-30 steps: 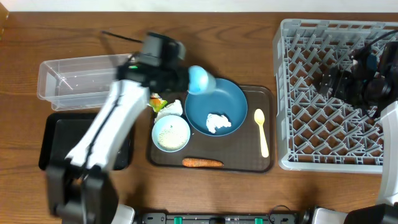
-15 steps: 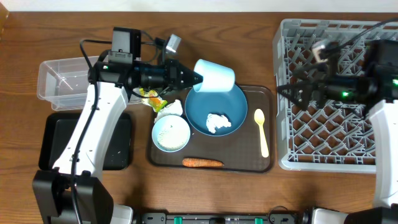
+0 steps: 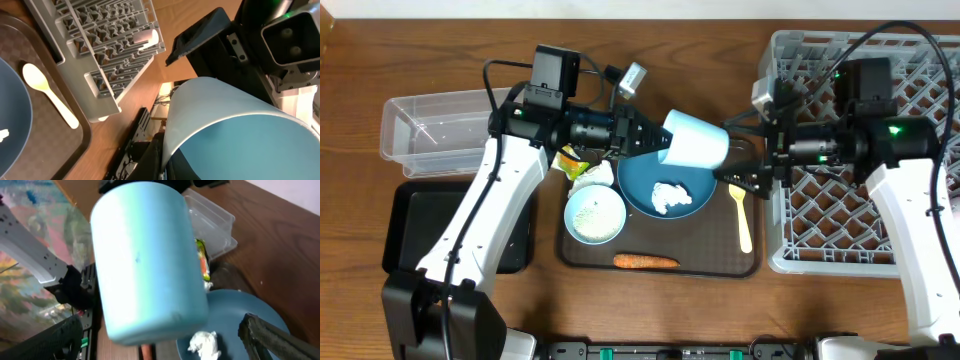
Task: Sort waste into correct bins and load items into the dishwasher rack
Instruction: 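Lift the light-blue cup and bring it toward the right gripper, then grasp the light-blue cup with the right gripper and release the left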
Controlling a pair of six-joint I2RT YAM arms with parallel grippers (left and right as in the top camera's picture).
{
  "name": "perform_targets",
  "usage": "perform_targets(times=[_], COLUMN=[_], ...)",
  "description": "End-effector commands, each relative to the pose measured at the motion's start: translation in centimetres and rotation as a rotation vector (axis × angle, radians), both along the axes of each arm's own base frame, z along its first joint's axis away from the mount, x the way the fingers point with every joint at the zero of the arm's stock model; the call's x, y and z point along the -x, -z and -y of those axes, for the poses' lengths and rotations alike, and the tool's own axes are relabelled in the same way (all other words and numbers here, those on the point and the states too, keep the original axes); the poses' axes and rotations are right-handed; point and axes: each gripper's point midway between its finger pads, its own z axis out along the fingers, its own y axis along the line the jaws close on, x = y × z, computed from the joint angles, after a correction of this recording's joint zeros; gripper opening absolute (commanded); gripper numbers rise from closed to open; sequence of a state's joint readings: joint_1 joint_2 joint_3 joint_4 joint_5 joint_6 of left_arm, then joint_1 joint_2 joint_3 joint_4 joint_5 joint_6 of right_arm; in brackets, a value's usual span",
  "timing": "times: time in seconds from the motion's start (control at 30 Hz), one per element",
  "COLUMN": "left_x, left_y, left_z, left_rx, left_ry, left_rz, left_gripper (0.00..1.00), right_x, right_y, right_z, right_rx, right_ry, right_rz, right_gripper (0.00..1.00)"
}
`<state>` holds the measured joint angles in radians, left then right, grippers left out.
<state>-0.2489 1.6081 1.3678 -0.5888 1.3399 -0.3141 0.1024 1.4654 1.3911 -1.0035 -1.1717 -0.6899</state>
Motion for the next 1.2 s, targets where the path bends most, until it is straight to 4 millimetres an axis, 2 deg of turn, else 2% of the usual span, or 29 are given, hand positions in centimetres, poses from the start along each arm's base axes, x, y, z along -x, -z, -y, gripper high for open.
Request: perform_targets(times=[0.0, 0.37, 0.77, 1.17], left_x=[0.3, 0.0, 0.0, 0.0], left_y=[-0.6, -0.9, -1.0, -1.0], left_z=[0.2, 0.3, 0.4, 0.4], left_rx=[0.030, 0.033, 0.033, 0.034], left_ry=[0.023, 0.006, 0.008, 0.007], left_rz=[-0.002, -0.051, -0.056, -0.058], left_gripper=[0.06, 0.06, 0.06, 0.06], right_x=[0.7, 1.0, 1.3, 1.3], right_y=[-0.4, -0.9, -1.7, -2.0], right_z=[-1.1, -2.5, -3.4, -3.9], right_rx=[-0.026, -0.041, -0.076, -0.081], right_ry=[-0.054, -0.102, -0.142, -0.158], right_rz=[0.032, 0.086, 0.134, 0.169], right_gripper=[0.95, 0.80, 0.77, 0.69])
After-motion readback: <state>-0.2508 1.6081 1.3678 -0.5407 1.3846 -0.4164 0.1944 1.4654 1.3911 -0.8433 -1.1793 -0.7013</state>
